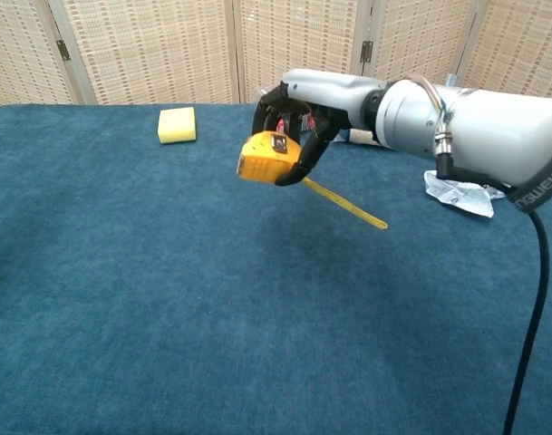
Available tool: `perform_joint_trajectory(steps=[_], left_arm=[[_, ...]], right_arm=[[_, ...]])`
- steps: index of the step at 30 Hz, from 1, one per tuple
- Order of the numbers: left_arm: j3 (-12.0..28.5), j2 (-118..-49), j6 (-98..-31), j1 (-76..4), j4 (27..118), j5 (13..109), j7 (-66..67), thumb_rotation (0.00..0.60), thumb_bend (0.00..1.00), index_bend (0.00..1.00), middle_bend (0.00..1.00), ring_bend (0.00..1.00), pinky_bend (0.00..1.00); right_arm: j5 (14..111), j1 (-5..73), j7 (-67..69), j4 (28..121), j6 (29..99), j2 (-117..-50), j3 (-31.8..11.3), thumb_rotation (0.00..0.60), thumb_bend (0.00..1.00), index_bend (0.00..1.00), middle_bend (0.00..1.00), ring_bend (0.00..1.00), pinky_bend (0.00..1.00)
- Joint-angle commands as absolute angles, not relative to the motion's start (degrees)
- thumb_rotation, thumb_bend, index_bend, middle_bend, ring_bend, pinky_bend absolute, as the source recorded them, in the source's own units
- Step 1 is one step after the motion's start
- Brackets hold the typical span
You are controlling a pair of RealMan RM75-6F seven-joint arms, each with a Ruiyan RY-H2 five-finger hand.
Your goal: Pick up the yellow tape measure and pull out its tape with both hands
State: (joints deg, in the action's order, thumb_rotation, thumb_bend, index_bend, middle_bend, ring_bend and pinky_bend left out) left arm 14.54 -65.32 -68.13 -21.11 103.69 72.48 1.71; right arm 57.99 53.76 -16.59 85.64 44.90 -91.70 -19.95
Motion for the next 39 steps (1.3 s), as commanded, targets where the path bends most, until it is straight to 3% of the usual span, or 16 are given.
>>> perform_joint_trajectory(steps=[1, 23, 39], left_arm=[[17.1, -67.7, -64.4, -25.3, 105.9, 67.0, 2.8, 0.554, 0.39, 0.0, 0.04, 0.04, 0.02], [21.4, -80.4, -68.9, -37.4, 109.9, 42.4, 20.9, 0.554, 0.38, 0.0, 0.0, 0.0, 0.01], [21.7, -83.5, -70.6, -40.0, 108.9, 38.0, 21.3, 0.554, 0.38, 0.0, 0.0, 0.0, 0.01]], right_arm=[[54.1, 56.1, -17.7, 86.7, 45.2, -92.1, -21.8, 0.6, 0.21, 0.61, 0.53, 0.49, 0.17], [37.2, 66.1, -18.6, 80.0, 45.5, -98.1, -24.9, 0.6, 0.21, 0.61, 0.53, 0.49, 0.17], [34.5, 69.6, -18.2, 75.8, 46.0, -101.2, -24.9, 0.6, 0.21, 0.61, 0.53, 0.49, 0.17]])
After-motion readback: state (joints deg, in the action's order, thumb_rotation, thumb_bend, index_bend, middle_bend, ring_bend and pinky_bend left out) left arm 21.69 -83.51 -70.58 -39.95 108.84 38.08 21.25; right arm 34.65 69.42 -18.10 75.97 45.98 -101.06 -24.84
